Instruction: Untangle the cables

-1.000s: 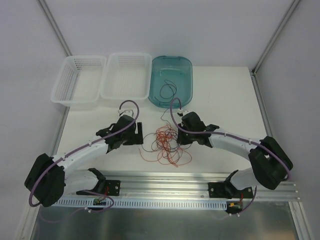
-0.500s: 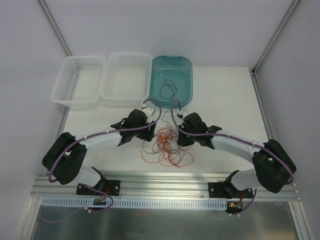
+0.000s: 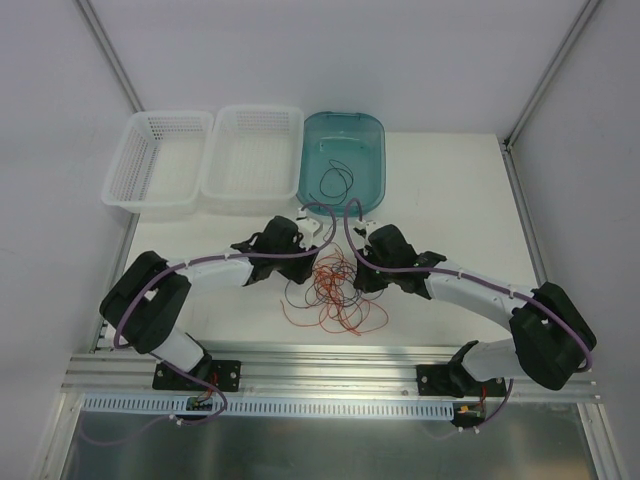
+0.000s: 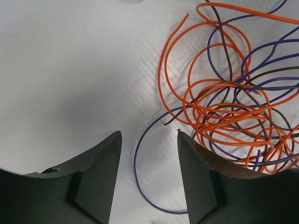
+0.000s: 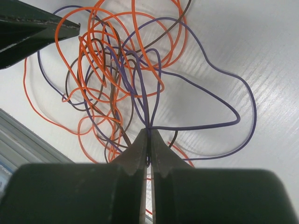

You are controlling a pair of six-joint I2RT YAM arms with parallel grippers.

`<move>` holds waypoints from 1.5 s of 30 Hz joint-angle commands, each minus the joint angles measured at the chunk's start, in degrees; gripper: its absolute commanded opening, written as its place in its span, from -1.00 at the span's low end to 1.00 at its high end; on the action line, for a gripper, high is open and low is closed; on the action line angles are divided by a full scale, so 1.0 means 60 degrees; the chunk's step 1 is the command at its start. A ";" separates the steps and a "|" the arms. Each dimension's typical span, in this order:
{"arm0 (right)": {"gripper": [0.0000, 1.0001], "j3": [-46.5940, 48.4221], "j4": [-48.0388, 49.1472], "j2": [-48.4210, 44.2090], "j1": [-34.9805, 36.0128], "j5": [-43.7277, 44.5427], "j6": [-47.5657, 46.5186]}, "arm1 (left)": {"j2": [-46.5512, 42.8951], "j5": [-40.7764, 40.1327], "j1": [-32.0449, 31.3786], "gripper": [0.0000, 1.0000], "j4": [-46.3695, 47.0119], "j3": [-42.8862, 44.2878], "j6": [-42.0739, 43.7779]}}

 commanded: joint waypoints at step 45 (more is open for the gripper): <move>-0.99 -0.1057 -0.1557 -0.1827 -0.1622 0.3251 0.1066 | -0.5739 -0.5095 0.2173 -1.00 -0.3373 -0.1550 -0.5179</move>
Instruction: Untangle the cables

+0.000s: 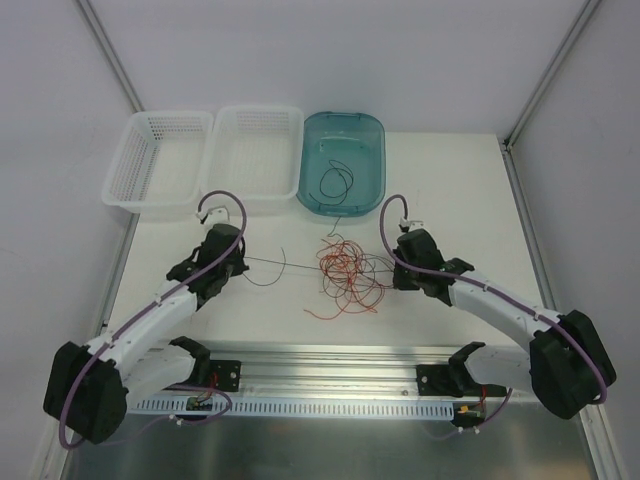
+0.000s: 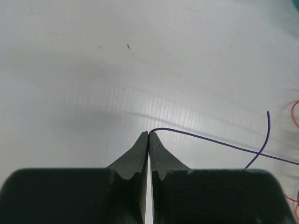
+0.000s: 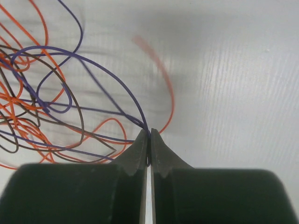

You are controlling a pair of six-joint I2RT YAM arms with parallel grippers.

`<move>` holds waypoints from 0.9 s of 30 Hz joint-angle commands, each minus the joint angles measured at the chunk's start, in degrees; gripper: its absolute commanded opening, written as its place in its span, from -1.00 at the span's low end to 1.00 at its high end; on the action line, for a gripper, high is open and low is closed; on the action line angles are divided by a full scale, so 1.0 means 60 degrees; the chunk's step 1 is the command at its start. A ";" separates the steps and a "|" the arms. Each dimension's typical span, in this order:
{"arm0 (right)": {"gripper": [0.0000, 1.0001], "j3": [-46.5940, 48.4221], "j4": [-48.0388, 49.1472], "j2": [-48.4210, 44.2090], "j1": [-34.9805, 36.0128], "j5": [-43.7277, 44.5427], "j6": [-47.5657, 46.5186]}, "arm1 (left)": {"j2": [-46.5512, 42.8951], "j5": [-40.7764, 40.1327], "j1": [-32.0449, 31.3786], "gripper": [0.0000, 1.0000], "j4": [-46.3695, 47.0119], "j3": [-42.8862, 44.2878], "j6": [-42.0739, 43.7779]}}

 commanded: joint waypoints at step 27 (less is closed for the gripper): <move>0.22 0.3613 0.0595 0.3410 0.3353 0.0060 0.0055 | -0.1677 0.2316 -0.1957 -1.00 -0.0595 0.0628 -0.0529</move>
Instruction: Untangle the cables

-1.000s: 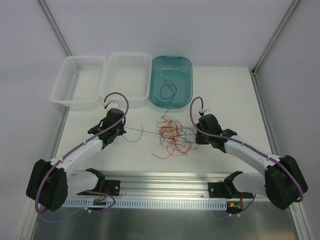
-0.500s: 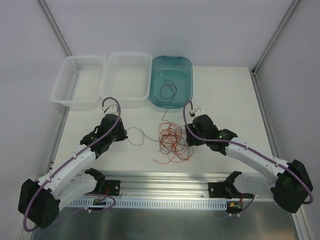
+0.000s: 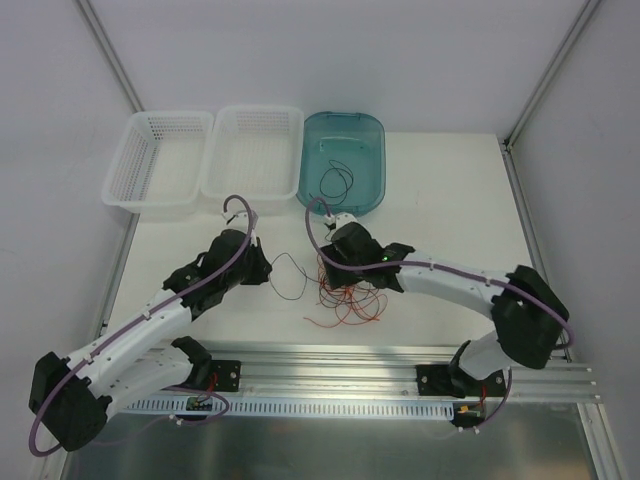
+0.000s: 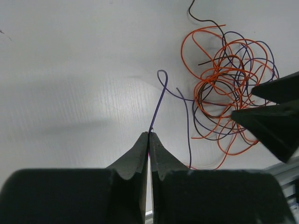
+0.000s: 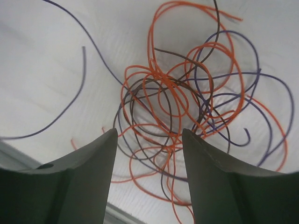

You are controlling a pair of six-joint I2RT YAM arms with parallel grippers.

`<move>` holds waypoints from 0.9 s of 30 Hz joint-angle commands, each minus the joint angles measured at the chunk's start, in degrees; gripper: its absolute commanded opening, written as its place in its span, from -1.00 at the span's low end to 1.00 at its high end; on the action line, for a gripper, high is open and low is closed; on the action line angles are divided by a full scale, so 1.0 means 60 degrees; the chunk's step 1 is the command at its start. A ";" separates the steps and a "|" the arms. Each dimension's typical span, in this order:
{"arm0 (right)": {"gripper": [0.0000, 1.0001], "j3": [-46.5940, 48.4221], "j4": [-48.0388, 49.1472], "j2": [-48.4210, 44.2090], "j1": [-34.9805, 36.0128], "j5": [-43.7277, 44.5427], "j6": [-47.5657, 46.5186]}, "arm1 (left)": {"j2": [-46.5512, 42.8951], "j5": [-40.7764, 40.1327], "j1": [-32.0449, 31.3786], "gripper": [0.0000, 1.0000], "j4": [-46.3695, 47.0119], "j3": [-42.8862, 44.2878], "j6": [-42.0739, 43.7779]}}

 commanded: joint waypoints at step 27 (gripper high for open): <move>-0.99 -0.3299 0.0505 -0.2726 -0.3543 0.1359 0.1345 | -0.4735 -0.4710 0.1336 -1.00 -0.2707 -0.1101 -0.2949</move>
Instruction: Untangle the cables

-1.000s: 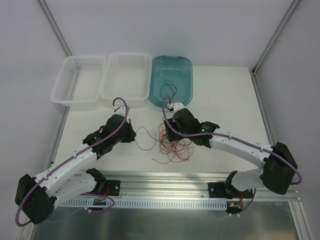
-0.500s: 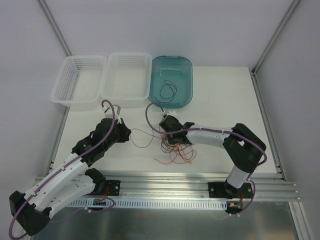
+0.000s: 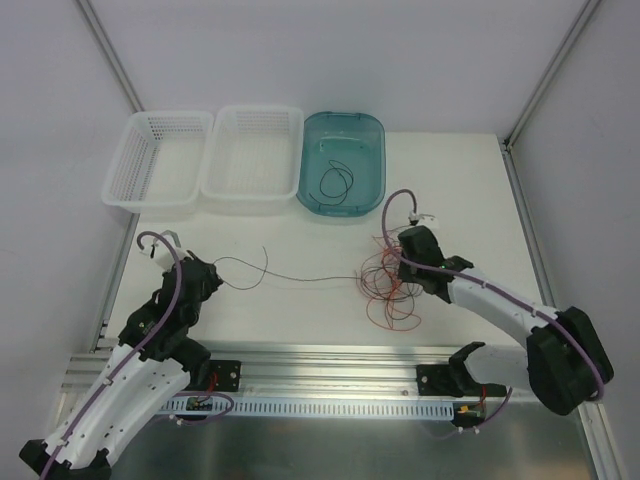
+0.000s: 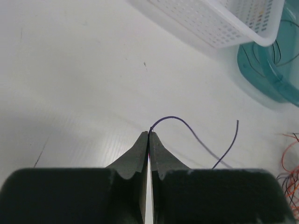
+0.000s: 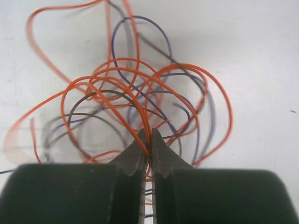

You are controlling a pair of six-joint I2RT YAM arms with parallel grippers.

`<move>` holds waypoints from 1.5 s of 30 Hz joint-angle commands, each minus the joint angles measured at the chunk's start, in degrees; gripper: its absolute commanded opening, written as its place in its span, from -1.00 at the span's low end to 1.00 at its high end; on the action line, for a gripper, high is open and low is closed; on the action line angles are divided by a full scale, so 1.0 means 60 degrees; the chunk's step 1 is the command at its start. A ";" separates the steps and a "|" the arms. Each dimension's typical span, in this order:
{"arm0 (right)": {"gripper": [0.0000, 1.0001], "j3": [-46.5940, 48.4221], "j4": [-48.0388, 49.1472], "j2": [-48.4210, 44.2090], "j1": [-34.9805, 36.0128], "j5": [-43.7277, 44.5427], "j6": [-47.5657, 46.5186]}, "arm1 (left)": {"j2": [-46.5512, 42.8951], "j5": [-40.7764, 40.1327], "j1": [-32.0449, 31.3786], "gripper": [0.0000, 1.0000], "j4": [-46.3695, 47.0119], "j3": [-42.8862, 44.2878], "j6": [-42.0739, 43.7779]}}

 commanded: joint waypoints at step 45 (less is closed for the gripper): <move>0.99 -0.0444 -0.0852 -0.4412 0.0093 -0.1637 -0.1597 | 0.6655 0.1434 0.0584 -1.00 0.1132 1.0741 0.4226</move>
